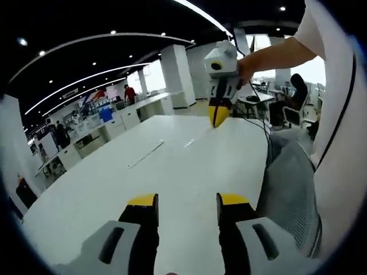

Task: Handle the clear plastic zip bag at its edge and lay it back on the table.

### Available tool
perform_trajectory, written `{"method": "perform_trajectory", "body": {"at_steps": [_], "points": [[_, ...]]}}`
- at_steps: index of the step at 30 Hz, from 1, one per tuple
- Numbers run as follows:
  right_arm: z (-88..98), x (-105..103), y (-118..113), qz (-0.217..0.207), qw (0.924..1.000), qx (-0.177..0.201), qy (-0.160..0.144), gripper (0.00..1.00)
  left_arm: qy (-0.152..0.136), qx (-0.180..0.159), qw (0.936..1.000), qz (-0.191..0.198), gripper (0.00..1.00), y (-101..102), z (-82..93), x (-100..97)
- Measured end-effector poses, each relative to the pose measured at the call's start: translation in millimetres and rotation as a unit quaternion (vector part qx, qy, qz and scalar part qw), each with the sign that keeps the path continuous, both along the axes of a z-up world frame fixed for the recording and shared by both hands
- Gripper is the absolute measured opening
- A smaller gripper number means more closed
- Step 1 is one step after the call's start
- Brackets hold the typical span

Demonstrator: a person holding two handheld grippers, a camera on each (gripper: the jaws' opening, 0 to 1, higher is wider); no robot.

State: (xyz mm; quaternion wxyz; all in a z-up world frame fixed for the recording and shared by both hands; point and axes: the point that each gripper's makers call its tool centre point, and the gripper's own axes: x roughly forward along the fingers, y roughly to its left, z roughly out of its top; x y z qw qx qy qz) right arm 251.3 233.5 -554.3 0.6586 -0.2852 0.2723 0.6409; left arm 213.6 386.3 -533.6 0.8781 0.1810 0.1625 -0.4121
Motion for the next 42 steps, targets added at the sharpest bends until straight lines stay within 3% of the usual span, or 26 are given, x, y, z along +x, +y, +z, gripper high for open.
{"method": "perform_trajectory", "body": {"at_steps": [8, 19, 27, 39, 42], "points": [[6.1, -9.0, 2.5, 0.014, 0.9998, 0.009, 0.005, 0.0, -0.014, 0.032, 0.9986, -0.04, 0.31, -7.1, 16.2, 20.7], [11.7, -18.8, 3.4, 0.023, 0.9995, 0.017, 0.011, 0.0, -0.033, 0.116, 0.9883, -0.094, 0.22, -14.2, 3.8, 25.6], [17.6, -25.7, 3.2, 0.029, 0.9992, 0.023, 0.014, 0.0, -0.046, 0.141, 0.9811, -0.124, 0.16, -25.4, 2.5, 26.2], [22.8, -35.0, 3.2, 0.037, 0.9987, 0.03, 0.019, 0.0, -0.05, 0.176, 0.9723, -0.145, 0.09, -27.0, -4.3, 23.3], [25.1, -36.4, 3.7, 0.038, 0.9986, 0.032, 0.019, 0.0, -0.06, 0.197, 0.9662, -0.155, 0.06, -28.3, -6.4, 21.6]]}}
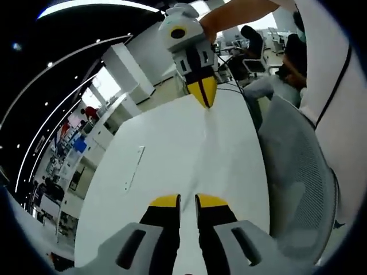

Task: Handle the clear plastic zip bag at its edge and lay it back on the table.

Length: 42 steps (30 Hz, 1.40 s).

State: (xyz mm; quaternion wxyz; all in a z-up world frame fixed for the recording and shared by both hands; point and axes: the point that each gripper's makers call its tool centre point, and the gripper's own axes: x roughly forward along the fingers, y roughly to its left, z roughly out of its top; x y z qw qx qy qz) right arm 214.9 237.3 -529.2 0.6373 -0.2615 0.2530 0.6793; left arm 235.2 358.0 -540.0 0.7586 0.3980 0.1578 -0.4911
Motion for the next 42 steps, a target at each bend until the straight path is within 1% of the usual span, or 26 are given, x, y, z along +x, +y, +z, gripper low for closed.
{"method": "perform_trajectory", "body": {"at_steps": [5, 15, 24, 34, 36, 42], "points": [[3.1, -2.3, 0.4, 0.001, 1.0, 0.003, 0.003, 0.0, -0.023, 0.03, 0.9992, -0.014, 0.03, 1.2, -3.6, 0.0], [2.8, -7.2, -1.1, 0.005, 1.0, 0.002, 0.007, 0.0, -0.025, 0.037, 0.9989, -0.018, 0.01, 0.4, -6.6, -2.6], [2.7, -6.8, -2.6, 0.001, 1.0, -0.001, 0.009, 0.0, -0.018, 0.035, 0.999, -0.019, 0.0, -0.9, -6.1, -5.5], [-0.6, -2.7, -4.7, -0.008, 0.9999, -0.008, 0.009, 0.0, -0.002, 0.046, 0.9987, -0.024, 0.0, -2.3, -8.5, -12.9], [-1.3, 0.0, -5.3, -0.012, 0.9999, -0.007, 0.006, 0.0, 0.001, 0.046, 0.9987, -0.023, 0.0, -2.3, -8.8, -13.8], [-5.0, 0.9, -7.2, -0.017, 0.9997, -0.014, 0.01, 0.0, 0.007, 0.043, 0.9989, -0.016, 0.0, -2.8, -6.6, -14.7]]}}
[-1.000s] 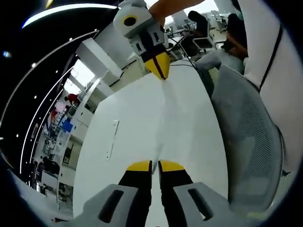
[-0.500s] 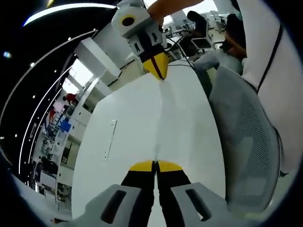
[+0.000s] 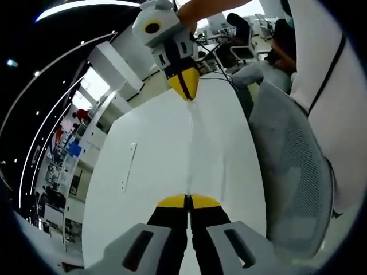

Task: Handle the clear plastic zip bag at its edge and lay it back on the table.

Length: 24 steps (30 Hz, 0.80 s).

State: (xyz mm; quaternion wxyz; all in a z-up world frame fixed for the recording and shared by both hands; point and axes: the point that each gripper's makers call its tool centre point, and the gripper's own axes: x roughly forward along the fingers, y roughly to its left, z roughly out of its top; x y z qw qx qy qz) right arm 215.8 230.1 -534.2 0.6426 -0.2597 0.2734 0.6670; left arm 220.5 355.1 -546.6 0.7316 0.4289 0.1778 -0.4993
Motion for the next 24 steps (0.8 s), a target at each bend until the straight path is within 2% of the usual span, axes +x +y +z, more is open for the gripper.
{"method": "perform_trajectory", "body": {"at_steps": [12, 24], "points": [[-1.6, 4.8, 1.8, -0.012, 0.9999, -0.001, -0.007, 0.07, 0.019, 0.001, 0.9998, 0.011, 0.0, 2.1, -5.3, -2.7], [12.5, -3.3, 27.9, 0.005, 0.9995, 0.016, -0.028, 0.12, 0.027, -0.003, 0.9994, 0.02, 0.0, -0.9, -4.0, -2.7]]}}
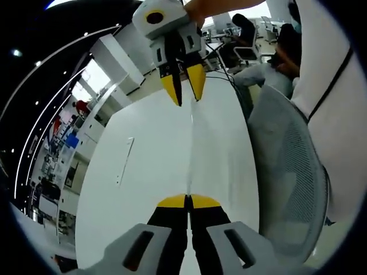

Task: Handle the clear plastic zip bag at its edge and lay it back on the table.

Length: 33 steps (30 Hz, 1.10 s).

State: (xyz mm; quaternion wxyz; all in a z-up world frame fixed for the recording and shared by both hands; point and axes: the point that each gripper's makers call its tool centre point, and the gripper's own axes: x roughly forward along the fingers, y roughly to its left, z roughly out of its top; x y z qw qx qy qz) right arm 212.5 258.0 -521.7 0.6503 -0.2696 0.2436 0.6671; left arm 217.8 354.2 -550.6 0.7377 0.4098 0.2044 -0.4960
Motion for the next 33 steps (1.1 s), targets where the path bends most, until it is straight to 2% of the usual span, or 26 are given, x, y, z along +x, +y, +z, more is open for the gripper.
{"method": "perform_trajectory", "body": {"at_steps": [8, 19, 33], "points": [[1.5, -1.8, 15.2, 0.007, 0.9999, 0.006, -0.013, 0.12, 0.003, -0.001, 1.0, 0.001, 0.0, -2.2, 0.4, 0.9], [-1.3, -6.2, 48.4, 0.011, 0.9994, 0.012, -0.029, 0.12, 0.006, -0.003, 1.0, 0.002, 0.0, -6.7, 2.9, 0.0], [-7.9, -5.4, 66.7, 0.022, 0.9985, 0.015, -0.048, 0.08, 0.009, 0.0, 1.0, 0.003, 0.0, -9.5, 3.4, -0.7]]}}
